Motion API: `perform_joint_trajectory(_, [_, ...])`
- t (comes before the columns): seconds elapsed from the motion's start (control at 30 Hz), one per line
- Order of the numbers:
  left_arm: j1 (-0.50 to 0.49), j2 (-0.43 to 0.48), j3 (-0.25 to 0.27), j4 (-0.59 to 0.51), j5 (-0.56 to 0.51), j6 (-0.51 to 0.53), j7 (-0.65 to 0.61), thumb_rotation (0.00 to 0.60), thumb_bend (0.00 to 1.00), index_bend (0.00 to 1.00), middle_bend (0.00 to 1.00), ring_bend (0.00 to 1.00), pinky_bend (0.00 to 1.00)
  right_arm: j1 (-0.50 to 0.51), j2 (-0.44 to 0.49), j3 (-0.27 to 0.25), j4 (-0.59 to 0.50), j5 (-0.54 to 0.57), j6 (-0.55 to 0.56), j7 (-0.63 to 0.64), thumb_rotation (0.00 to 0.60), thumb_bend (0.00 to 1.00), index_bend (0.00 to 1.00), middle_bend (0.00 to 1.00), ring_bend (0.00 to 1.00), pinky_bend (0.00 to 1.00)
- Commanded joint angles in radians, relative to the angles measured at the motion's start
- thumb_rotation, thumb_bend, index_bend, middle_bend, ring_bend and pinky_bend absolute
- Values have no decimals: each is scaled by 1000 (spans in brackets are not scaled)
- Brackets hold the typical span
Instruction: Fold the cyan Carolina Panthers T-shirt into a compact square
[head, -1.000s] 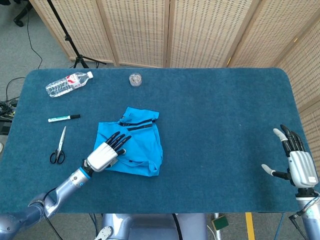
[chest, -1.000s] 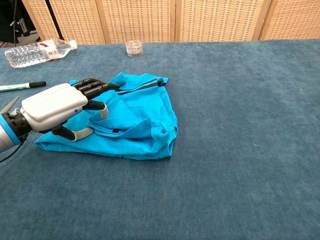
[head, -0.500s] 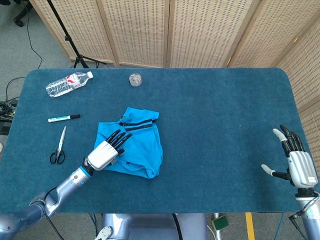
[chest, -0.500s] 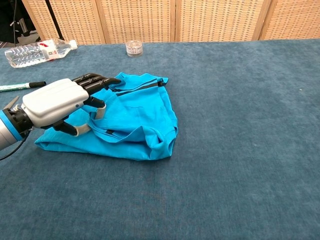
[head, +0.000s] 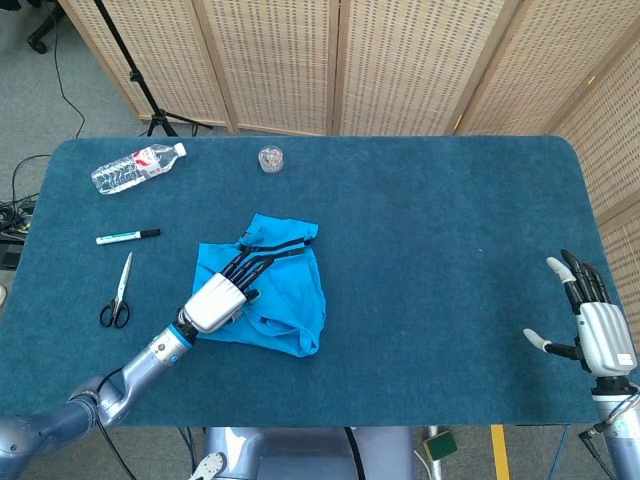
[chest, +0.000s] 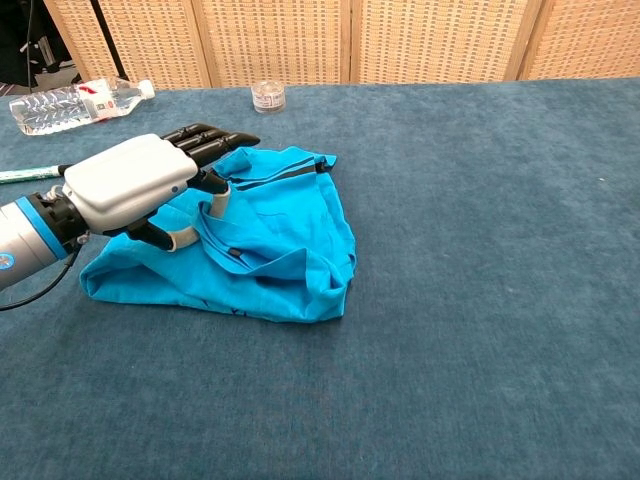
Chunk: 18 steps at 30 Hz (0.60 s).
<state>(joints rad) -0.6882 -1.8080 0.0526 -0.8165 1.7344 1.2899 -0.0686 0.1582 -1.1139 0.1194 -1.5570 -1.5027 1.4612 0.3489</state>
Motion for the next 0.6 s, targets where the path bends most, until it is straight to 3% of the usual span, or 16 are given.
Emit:
perform_joint_trajectory(0.03, [-7, 40, -4, -71, -24, -53, 46, 600, 420, 752, 0, 0, 0, 0, 1, 0, -1, 0, 0, 3, 600, 0, 0, 0, 0, 0])
perform_joint_trajectory(0.6, [-8, 131, -18, -224, -65, -116, 136, 600, 400, 701, 0, 0, 0, 1, 0, -2, -3, -1, -3, -8, 600, 0, 0, 0, 0, 0])
